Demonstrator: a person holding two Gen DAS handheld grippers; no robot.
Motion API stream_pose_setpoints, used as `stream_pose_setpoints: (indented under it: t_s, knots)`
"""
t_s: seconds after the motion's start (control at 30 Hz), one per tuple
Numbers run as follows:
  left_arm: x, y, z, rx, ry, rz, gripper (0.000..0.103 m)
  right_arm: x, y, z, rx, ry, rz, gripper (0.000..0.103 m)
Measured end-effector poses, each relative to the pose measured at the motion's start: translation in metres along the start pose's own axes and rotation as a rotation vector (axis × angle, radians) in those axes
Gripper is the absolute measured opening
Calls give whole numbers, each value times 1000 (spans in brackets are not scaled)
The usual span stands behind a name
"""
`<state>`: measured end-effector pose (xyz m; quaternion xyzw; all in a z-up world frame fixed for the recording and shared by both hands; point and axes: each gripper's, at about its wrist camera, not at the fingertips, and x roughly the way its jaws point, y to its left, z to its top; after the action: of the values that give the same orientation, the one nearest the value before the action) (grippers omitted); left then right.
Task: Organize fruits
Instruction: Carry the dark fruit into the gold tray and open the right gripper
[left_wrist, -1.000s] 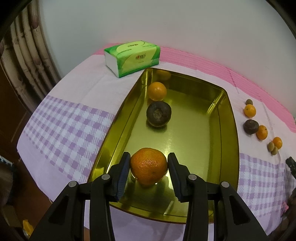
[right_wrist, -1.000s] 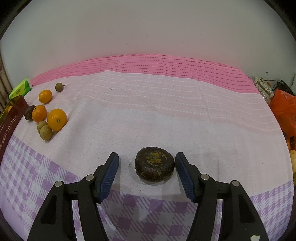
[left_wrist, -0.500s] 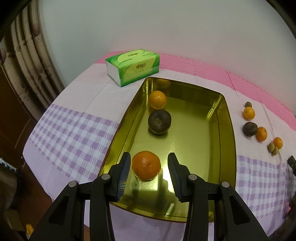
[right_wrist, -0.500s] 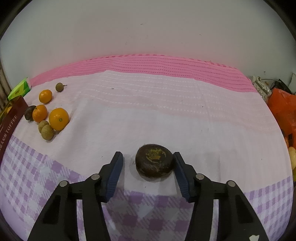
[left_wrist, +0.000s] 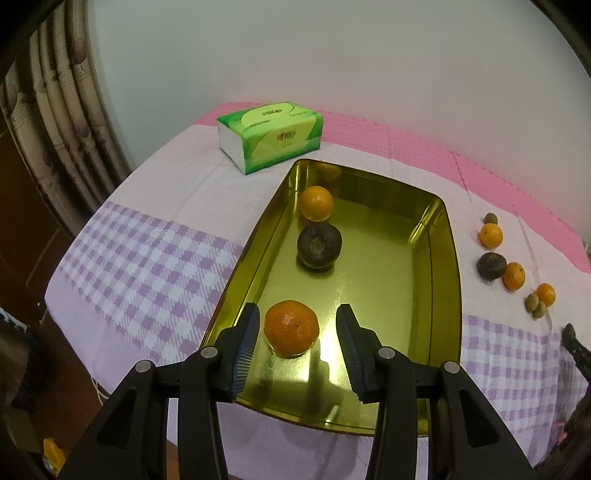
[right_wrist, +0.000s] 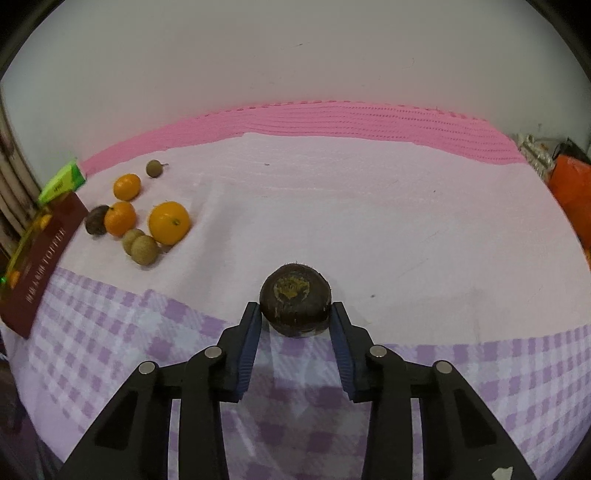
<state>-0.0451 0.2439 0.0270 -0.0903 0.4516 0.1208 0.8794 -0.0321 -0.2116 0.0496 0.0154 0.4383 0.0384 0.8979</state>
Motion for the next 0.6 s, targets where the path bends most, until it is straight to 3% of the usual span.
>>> stream_pose_setpoints:
  t_s: [0.47, 0.6]
  knots:
    - [-3, -6, -2, 9, 7, -13, 46, -13, 4, 3, 4, -6, 38, 35]
    - [-2, -5, -3, 3, 15, -17, 49, -8, 5, 8, -8, -2, 17, 49]
